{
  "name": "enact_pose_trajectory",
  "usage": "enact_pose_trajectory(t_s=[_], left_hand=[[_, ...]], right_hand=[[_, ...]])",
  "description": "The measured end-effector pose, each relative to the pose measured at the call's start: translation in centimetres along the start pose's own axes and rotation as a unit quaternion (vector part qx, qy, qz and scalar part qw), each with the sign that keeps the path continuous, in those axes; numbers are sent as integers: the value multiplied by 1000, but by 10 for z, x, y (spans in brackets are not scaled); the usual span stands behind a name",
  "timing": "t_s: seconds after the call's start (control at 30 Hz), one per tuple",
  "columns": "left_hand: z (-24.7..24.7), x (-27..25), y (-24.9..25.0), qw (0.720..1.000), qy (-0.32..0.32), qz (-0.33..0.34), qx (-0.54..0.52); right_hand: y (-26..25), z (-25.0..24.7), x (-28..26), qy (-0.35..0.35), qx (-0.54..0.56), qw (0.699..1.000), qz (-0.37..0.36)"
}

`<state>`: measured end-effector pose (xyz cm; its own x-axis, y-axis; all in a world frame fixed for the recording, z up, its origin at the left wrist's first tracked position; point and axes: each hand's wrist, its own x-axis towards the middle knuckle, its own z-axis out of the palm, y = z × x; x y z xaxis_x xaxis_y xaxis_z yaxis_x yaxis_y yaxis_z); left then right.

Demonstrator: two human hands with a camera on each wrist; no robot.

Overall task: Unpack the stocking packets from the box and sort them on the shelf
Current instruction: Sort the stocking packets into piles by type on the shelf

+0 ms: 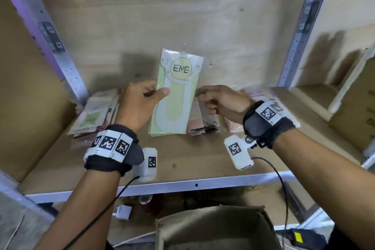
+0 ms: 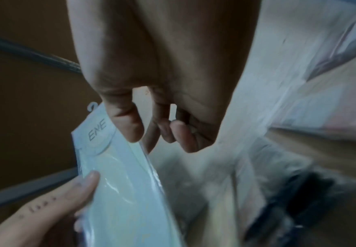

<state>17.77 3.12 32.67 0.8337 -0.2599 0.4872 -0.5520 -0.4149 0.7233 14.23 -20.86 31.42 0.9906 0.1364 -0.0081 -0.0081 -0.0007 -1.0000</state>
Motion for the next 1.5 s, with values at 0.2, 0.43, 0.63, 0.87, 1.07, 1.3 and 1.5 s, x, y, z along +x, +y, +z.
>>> enact_pose_trajectory(t_s=[0.2,0.43,0.63,0.87,1.07,1.3,1.5], left_hand=[[50,-4,-6,971,-48,-162,-170],[76,14,-21,940,-23,-224,-255],[98,26,-31,934,53,-272,-224],[123,34,-21,909,51,-301,-284],[140,31,-14,869,-24,-341,-358],[130,27,-20,883,-139,-315,-321],[104,18,-33,905,-170,-293,-257]], right_hand=[[37,-31,-26,1,-88,996,21],[51,-51,-41,-10,-51,997,52],[62,-69,-45,-7,-191,981,23],[72,-90,-56,-46,-144,988,18],[72,-111,-62,-29,-100,994,13],[71,-107,-46,73,-87,993,36],[53,-64,-5,128,4,990,58]])
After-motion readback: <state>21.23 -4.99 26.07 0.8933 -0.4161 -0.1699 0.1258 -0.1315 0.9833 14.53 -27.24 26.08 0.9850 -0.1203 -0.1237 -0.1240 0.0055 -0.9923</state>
